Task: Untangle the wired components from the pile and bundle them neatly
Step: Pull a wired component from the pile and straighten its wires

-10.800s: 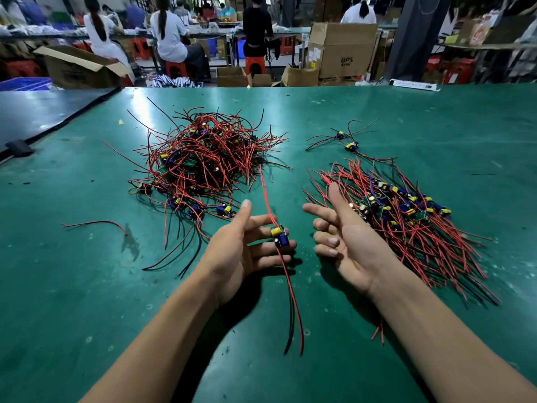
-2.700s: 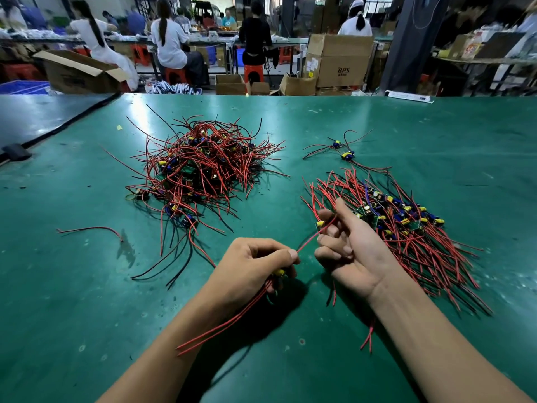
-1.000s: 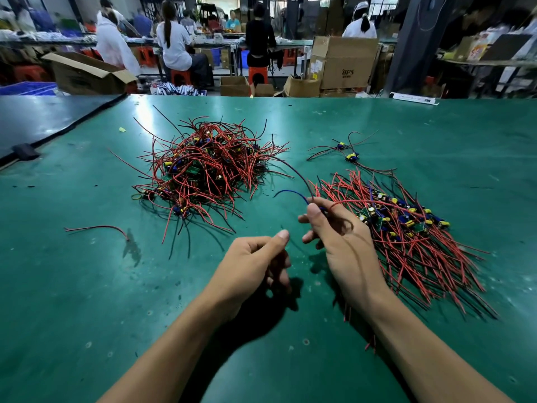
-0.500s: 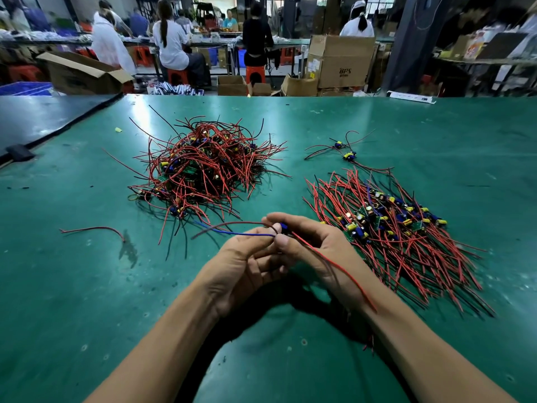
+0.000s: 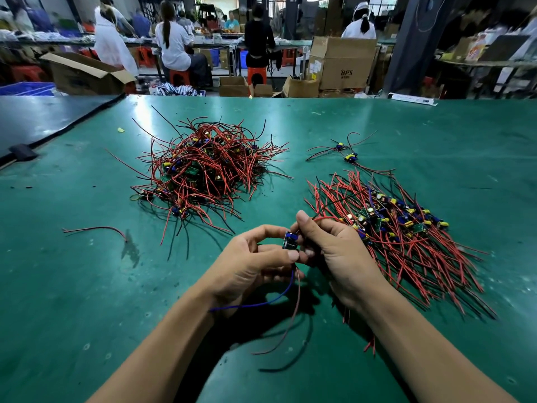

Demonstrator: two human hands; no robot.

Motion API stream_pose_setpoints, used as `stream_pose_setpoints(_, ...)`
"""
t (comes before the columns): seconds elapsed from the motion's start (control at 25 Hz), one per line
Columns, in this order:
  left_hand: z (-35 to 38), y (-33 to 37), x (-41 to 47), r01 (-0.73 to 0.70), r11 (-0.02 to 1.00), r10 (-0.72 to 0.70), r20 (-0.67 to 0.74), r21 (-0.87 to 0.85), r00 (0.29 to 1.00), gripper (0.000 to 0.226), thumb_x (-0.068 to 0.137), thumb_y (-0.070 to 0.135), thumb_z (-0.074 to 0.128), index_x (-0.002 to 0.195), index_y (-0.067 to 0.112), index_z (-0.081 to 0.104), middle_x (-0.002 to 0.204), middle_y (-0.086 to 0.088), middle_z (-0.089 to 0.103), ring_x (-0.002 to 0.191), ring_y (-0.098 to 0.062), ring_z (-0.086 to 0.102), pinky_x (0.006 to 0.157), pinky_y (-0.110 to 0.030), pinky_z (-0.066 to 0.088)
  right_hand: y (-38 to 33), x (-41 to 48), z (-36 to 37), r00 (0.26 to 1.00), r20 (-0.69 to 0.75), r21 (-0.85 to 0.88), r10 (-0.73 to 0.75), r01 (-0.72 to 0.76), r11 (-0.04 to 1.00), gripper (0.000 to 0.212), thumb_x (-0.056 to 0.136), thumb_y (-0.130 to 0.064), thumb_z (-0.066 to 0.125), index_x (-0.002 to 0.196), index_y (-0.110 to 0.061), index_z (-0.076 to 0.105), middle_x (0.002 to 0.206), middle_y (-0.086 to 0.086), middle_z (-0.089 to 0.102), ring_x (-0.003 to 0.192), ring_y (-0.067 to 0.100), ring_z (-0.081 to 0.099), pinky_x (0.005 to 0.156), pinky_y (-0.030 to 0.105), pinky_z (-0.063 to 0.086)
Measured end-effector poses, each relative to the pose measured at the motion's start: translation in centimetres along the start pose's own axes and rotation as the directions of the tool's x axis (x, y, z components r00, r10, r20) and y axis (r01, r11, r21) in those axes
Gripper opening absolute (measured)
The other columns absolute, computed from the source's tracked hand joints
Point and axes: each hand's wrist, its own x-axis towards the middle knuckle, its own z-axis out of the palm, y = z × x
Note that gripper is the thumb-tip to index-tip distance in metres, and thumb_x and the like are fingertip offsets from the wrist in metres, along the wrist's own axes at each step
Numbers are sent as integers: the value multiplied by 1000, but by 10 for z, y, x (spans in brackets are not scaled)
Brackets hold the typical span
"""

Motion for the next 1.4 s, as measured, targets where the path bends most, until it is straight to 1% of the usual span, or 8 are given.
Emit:
stream_pose_setpoints(0.08,0,-1,-1,-14,1000,14,11,21,1000,35,73,1,76,104,3,60,97,-26,72,68,-31,71,64,-34,59,0,-1,2,999,-28,22,46,-46,999,39,66,-51,79,70,-13,72,59,4,48,47,13,45,48,28,47)
stream_pose_setpoints(0.28,7,-1,0,32,998,-30,-40,45,999,30,76,22,70,99,5,62,90,-19,73,72,-30,67,61,-28,57,-3,-3,-5,978,-31,-403,-204,175,898,40,89,-44,67,75,-8,73,54,-4,54,52,10,45,54,27,38)
stream_pose_setpoints(0.4,11,-3,1,16,990,-1,-106,138,994,14,91,13,59,98,4,66,75,-19,71,59,-27,67,56,-26,54,-5,-4,-4,979,49,-535,-200,195,822,31,97,-39,58,89,-18,79,78,-8,71,72,1,64,69,15,47)
stream_pose_setpoints(0.52,14,-6,0,-30,958,60,-97,285,993,21,94,1,49,88,-1,69,69,-15,69,59,-25,66,53,-25,51,-4,-4,-5,988,82,-560,-131,155,814,30,97,-39,59,93,-18,80,92,-3,70,85,5,67,75,24,56)
stream_pose_setpoints(0.84,13,-10,1,-104,863,169,-87,494,982,21,92,1,56,76,-2,70,57,-9,59,42,-13,51,43,-18,42,-9,-4,-8,983,145,-487,109,-25,873,29,101,-28,57,86,-15,78,68,-10,70,61,2,59,58,17,45)
stream_pose_setpoints(1.04,10,-4,0,-56,916,68,-16,398,998,19,92,4,59,77,-2,71,58,-9,61,44,-13,56,44,-16,42,-14,0,-14,985,4,-622,-170,136,771,28,100,-34,59,91,-16,79,39,-23,47,43,-7,48,47,7,33)
stream_pose_setpoints(1.24,15,-6,-1,-65,925,55,39,374,998,22,93,6,57,76,7,71,59,-8,62,47,-15,59,47,-16,43,-9,5,-15,966,-206,-330,-156,81,941,39,99,-40,59,73,-14,70,43,-4,33,37,11,26,43,22,20)
stream_pose_setpoints(1.4,14,-10,0,-78,921,112,-68,382,991,29,96,12,53,73,12,70,55,-10,53,42,-19,56,46,-25,39,-6,3,-7,997,-27,-74,78,-80,994,39,98,-41,57,81,-9,72,57,1,43,37,7,31,39,17,24)
